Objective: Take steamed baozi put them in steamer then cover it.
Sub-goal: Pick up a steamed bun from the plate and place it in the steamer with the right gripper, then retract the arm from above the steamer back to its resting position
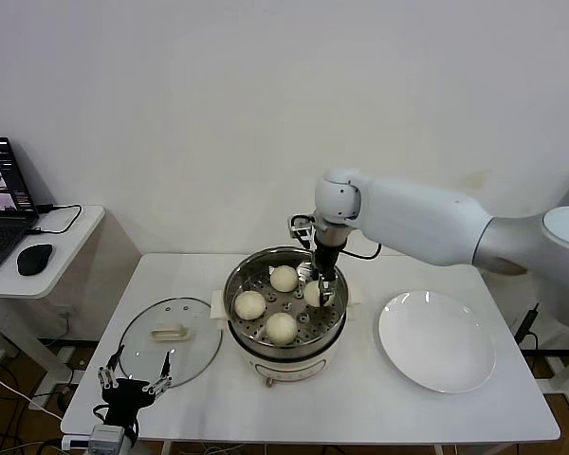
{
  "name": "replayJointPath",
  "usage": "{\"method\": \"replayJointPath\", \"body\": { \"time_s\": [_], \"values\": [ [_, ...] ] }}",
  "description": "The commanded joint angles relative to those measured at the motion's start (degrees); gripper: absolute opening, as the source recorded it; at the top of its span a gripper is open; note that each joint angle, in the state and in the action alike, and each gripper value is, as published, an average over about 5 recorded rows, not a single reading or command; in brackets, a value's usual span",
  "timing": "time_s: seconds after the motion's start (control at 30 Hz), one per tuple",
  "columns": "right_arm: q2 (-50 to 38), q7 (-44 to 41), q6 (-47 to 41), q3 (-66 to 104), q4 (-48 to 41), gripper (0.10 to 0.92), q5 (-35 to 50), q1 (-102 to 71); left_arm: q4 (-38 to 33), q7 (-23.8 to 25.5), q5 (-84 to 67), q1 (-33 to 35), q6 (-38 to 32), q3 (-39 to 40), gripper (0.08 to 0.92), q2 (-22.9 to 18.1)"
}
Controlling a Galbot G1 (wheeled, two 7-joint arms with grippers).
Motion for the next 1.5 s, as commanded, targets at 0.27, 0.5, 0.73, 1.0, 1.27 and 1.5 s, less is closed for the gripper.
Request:
{"method": "replayJointPath", "body": {
  "time_s": [0.27,0.5,0.73,1.0,1.27,1.5],
  "values": [
    [-1.7,2.3,-1.3,3.1,0.8,0.719,-0.7,-1.7,0.3,-0.1,0.1,-0.1,0.0,0.5,0.823,-0.3],
    [-11.0,1.7,-1.3,10.5,7.1,0.820,1.1,2.4,-0.5,0.1,0.0,0.0,0.1,0.6,0.823,-0.6],
    [-21.5,13.9,3.6,29.2,12.8,0.823,7.7,-5.0,-0.5,-0.3,-3.2,-0.1,-0.2,1.0,0.823,-1.5],
    [-31.0,32.7,7.3,54.6,21.7,0.823,14.0,-25.9,-1.1,-1.5,-8.2,0.3,-1.3,1.8,0.823,-2.4],
    [-30.9,54.5,18.5,84.2,29.9,0.822,18.2,-59.4,-3.6,-1.3,-9.9,1.4,-3.2,1.4,0.823,-2.4],
    [-24.1,62.8,28.8,99.7,35.0,0.823,18.7,-83.0,-3.5,-1.3,-8.2,1.6,-3.8,1.5,0.823,-1.9]
  ]
}}
